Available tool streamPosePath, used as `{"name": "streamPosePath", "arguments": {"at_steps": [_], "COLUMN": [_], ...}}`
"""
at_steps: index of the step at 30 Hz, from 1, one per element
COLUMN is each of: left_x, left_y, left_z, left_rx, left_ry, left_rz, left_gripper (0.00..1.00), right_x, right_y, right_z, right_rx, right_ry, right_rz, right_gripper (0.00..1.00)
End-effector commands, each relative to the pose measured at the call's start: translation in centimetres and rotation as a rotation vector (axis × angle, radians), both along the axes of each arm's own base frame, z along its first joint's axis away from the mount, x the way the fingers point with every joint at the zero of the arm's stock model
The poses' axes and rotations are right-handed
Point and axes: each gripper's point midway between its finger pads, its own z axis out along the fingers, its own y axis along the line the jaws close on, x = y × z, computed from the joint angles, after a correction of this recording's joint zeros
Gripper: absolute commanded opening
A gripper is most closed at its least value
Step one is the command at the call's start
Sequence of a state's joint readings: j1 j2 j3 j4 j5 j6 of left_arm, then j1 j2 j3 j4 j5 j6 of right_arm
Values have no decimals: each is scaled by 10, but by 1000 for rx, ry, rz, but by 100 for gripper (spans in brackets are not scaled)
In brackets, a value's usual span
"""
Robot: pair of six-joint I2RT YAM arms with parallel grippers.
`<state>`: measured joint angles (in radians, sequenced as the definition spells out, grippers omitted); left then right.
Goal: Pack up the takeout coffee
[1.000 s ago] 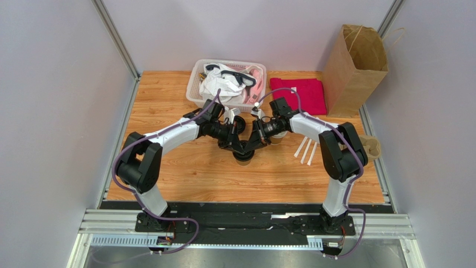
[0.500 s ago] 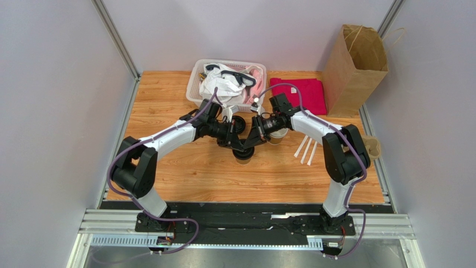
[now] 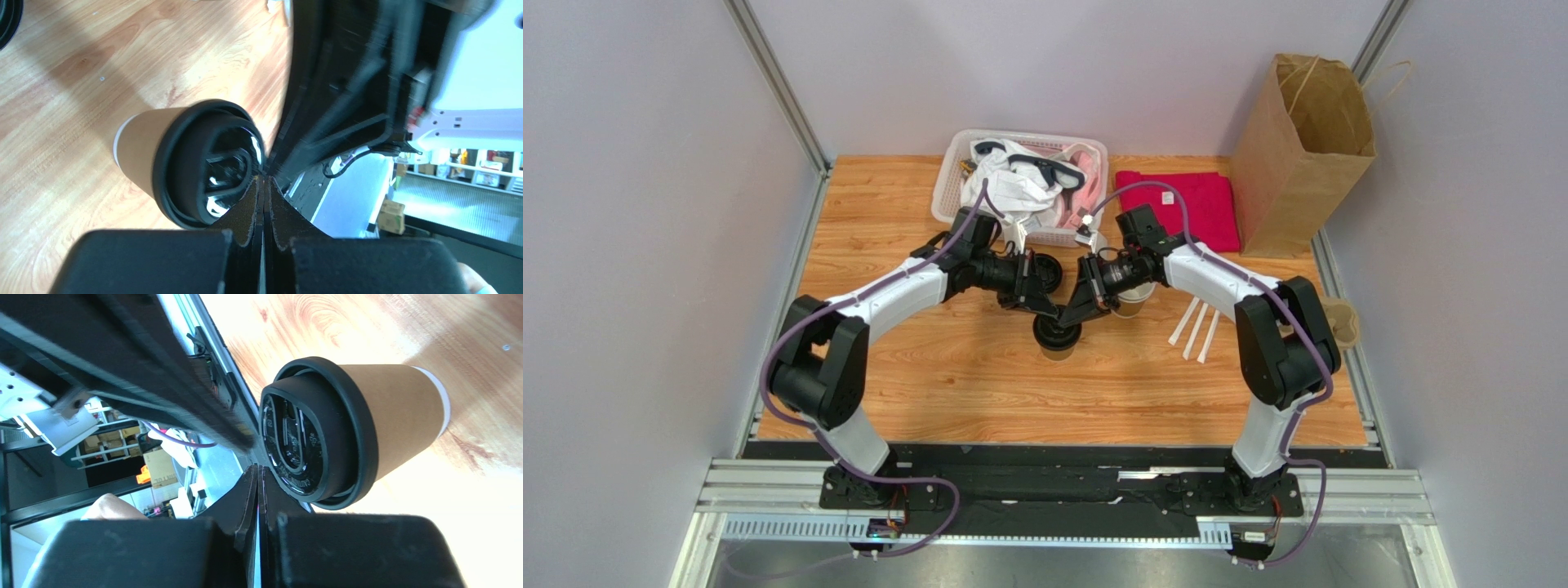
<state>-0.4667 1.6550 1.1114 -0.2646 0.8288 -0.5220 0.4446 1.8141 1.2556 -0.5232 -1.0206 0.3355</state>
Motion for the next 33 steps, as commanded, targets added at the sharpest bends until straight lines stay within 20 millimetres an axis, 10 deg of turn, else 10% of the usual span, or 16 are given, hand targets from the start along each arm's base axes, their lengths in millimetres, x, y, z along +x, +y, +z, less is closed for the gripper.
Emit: {"name": "streamPosePath", "arguments": {"at_steps": [1, 33], "left_x": [15, 5], "left_y": [-6, 22], "left_z": [-4, -109], "left_rx": [-10, 128], "left_ry": [1, 271], "left_rz": [10, 83], "left_gripper": [0, 0], "right_x": [0, 7], "right_y": [-2, -34], "right_z": [-13, -110], "right_rx": [-33, -329], "right_ry": [-36, -47], "right_rz": [13, -23], "right_gripper": [3, 0]}}
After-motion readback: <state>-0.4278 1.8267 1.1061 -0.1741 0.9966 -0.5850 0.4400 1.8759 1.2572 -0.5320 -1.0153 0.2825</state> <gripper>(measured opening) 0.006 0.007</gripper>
